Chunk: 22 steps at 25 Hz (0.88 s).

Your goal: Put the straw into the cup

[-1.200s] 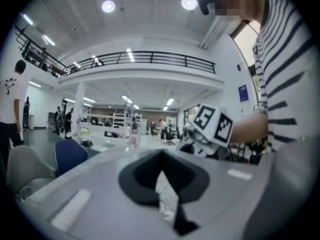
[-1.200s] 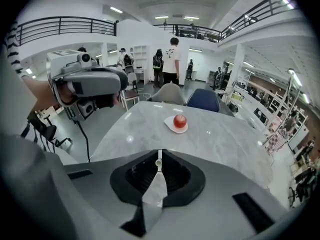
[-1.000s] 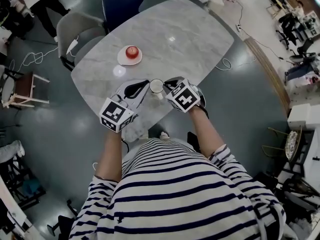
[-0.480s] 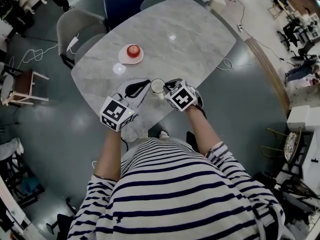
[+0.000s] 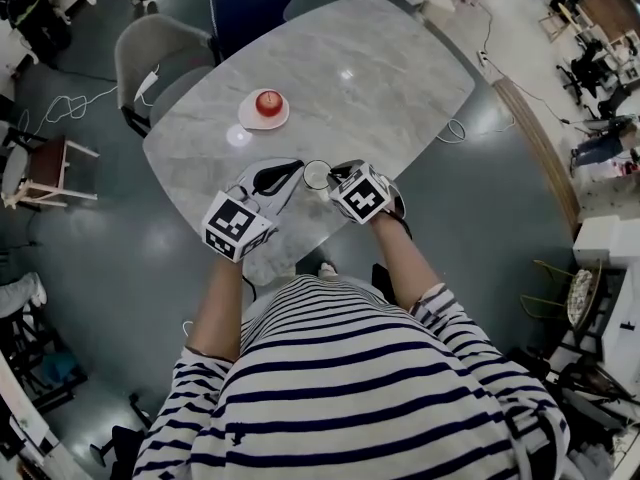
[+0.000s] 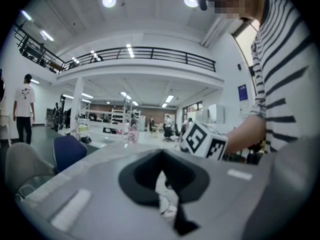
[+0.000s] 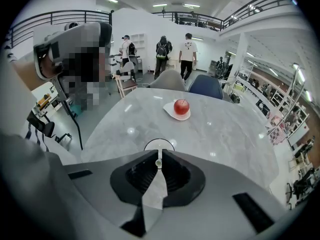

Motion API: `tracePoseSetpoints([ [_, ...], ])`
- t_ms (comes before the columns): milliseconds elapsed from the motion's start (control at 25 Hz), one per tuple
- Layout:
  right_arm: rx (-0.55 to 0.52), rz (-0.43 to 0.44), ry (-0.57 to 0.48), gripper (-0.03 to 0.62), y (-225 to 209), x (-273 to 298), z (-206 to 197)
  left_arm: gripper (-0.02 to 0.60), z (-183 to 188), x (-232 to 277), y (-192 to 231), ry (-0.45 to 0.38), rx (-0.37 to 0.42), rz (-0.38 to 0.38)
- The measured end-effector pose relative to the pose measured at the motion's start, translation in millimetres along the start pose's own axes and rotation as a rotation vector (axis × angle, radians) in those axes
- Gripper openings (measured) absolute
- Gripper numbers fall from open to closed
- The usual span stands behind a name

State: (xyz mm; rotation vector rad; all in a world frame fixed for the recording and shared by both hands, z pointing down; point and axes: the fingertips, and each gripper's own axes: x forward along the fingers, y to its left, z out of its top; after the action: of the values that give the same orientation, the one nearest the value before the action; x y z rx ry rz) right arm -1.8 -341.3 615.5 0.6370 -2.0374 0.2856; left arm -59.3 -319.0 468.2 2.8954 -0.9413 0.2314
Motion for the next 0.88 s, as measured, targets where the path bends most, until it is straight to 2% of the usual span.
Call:
tracePoseSetpoints([
  [680,-0.01,0.006,-0.03,0.025,5.2,4.4,-2.9,0.007,-3.0,0.8,1.2,0.001,-0.006,-0.002],
  [880,0.012,0.021,-0.045,0.044,8.9,3.4,-2.8,0.007,-0.7,1.6,0.9,-0.005,-0.004,-0.004],
])
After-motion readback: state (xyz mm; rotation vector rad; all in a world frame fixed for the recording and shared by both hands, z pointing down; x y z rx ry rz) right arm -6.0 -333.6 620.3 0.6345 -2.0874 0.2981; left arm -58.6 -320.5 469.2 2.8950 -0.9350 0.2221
